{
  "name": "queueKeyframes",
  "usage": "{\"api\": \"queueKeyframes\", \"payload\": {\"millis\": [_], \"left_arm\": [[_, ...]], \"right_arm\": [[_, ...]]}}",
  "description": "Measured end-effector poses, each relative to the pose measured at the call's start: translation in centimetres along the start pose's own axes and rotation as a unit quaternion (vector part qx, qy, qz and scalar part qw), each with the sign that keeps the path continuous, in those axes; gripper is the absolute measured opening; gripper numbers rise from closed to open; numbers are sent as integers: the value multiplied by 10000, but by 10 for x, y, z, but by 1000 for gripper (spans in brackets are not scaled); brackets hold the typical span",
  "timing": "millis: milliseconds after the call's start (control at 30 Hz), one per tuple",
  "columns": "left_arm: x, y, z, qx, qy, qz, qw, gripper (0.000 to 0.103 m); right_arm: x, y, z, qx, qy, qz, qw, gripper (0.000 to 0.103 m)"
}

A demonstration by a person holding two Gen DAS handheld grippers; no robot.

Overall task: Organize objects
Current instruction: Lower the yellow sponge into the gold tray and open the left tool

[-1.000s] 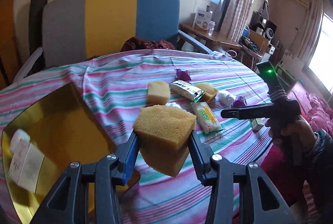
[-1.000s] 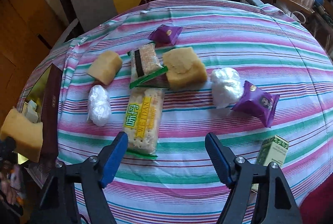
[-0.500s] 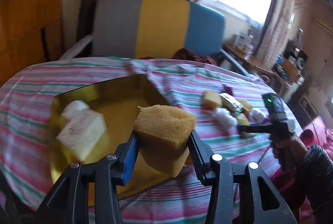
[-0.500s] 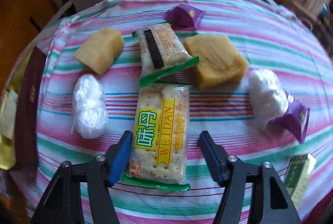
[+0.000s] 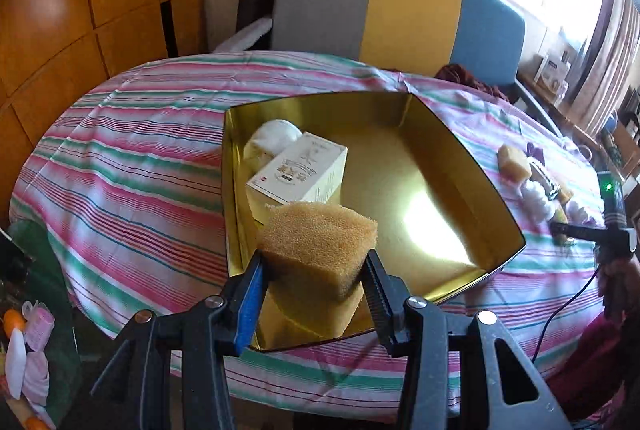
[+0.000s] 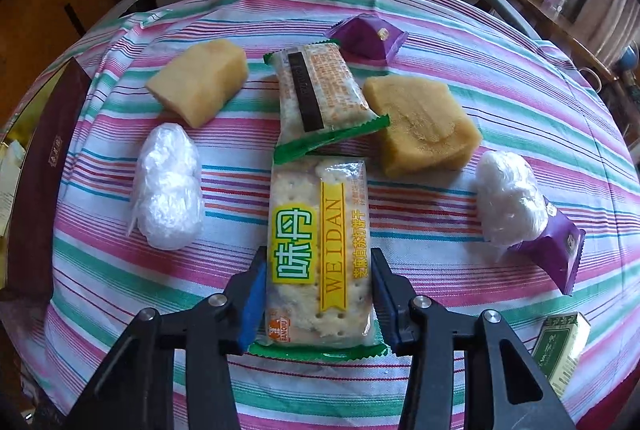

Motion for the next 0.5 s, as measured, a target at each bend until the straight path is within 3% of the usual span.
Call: {"api": "queueKeyframes", "payload": {"millis": [133,500], "left_arm": [[11,-1,3,139,128,-189,9996,48],[25,-10,-9,-111,212,-331,9992,52]], "right_arm": [[-1,0,1,-18,-6,19,10000,48],[-1,-2,0,-129,-79,125,9998,48]]}}
Point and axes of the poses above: each gripper's, at about its wrist camera, not at the fingertips, and x roughly the way its jaws point, z to its right, y to its top, the point moved 5 cm from there along x, roughly the way its jaws point, and after that the axes turned 14 degrees about x, right-handed, at the moved point
